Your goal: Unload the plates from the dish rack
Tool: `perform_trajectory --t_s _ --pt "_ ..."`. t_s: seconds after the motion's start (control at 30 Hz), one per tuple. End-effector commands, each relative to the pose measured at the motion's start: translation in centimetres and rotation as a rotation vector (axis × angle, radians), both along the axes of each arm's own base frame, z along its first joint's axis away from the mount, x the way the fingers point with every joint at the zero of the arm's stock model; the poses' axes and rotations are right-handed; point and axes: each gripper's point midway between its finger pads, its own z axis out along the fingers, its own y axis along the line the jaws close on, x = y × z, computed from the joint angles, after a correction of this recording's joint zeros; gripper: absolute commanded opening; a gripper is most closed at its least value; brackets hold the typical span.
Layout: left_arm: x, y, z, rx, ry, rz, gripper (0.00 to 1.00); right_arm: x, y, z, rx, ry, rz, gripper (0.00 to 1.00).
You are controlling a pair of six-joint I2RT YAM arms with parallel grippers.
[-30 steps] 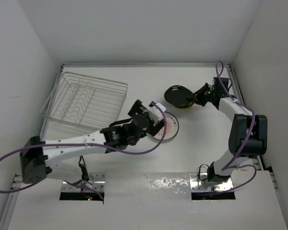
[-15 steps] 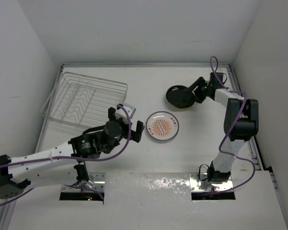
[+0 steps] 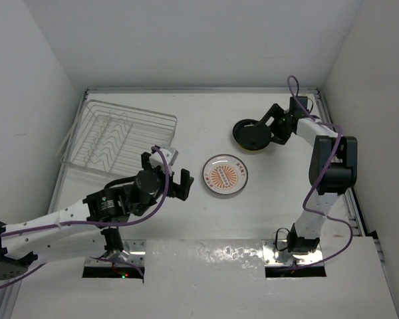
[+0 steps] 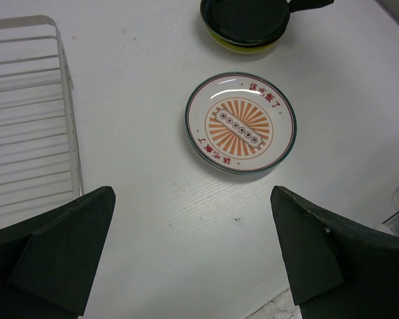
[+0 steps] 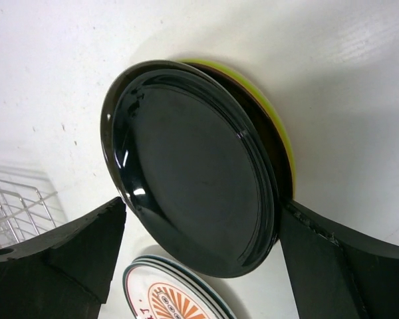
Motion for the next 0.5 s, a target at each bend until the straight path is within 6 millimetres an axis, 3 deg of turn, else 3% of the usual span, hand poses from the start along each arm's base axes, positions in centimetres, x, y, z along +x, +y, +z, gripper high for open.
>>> perform_trajectory --t_s 0.0,0.23,0.4,0.47 --pt "-0.2 0.0 0.5 -0.032 0.006 0.002 1.00 1.4 0.4 1.1 -0.037 -0.021 0.036 0.90" --pt "-0.3 0.2 0.4 -0.040 0.008 0.004 1.00 1.2 0.8 1.2 -0.101 0.006 0.017 0.91" --pt "-0.3 0.5 0.3 -0.037 0.011 0.015 1.00 0.2 -0.7 0.9 -0.212 0.056 -0.009 0.95" --pt "-0.2 0.8 0.2 -0.035 0.012 0.033 1.00 0.2 0.2 1.4 -0.274 0.053 0.029 0.99"
